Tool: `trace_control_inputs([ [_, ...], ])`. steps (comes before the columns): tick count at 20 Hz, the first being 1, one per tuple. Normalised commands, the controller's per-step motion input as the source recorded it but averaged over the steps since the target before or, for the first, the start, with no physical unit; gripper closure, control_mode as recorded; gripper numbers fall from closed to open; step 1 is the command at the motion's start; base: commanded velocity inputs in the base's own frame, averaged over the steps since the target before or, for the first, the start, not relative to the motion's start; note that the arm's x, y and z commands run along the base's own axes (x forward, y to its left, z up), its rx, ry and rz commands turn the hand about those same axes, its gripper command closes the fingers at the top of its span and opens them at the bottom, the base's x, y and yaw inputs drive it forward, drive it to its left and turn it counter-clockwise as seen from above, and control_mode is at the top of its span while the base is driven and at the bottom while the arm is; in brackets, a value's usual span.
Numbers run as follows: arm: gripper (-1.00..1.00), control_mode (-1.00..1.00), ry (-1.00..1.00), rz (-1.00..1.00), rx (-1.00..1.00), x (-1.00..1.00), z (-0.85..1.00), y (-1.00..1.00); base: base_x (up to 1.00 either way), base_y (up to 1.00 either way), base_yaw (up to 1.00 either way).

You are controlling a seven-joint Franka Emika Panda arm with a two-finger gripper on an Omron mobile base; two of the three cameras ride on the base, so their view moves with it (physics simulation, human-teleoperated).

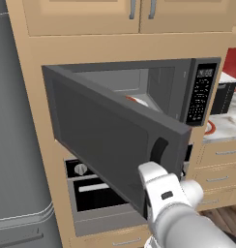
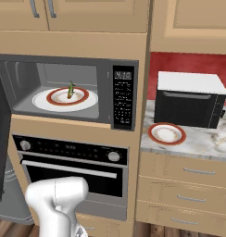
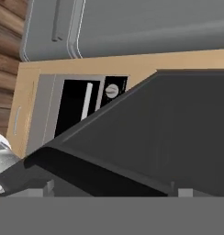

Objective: Pick the fish from the counter and place it in the microwave. Then turn on the microwave.

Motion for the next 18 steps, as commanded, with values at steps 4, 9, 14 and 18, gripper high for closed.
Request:
trace_control_inputs([
  [4,-1.0,-1.0,0.0,-0.06,0.0,0.2,0.1,-0.38,0.0,0.0,0.0],
  [9,-1.0,-1.0,0.0,-0.04,0.0,0.25,0.07,-0.37,0.0,0.0,0.0],
  [14,-1.0,-1.0,0.0,-0.02,0.0,0.31,0.02,-0.32,0.0,0.0,0.0],
  [18,-1.0,-1.0,0.0,-0.01,0.0,0.38,0.0,-0.3,0.0,0.0,0.0],
])
